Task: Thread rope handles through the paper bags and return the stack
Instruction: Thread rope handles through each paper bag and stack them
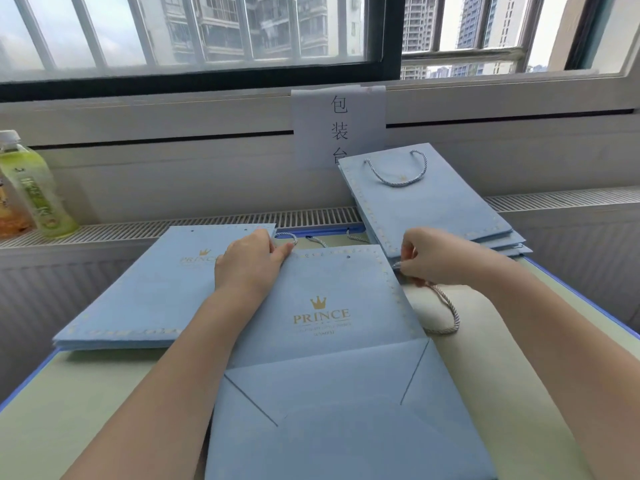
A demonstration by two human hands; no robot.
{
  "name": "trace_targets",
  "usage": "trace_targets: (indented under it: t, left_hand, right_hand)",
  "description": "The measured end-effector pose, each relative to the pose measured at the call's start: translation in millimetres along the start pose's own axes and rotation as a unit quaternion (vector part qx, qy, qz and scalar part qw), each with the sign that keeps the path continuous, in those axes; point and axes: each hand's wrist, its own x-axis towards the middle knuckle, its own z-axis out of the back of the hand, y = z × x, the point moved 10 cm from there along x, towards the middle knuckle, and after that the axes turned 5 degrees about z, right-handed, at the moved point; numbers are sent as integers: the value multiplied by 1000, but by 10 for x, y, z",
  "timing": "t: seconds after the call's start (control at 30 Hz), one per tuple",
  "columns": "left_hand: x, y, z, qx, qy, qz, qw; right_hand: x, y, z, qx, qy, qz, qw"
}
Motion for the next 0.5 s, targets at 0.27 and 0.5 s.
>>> trace_targets:
  t: [0.27,0.5]
  left_hand:
    - [-180,-316,-104,-7,16,-74,997]
    - [-466,-746,-523,-83,190,-165,964]
  right_hand:
    - [-172,364,542,526,-160,168,819]
    - [-220,567,450,478,-162,220,835]
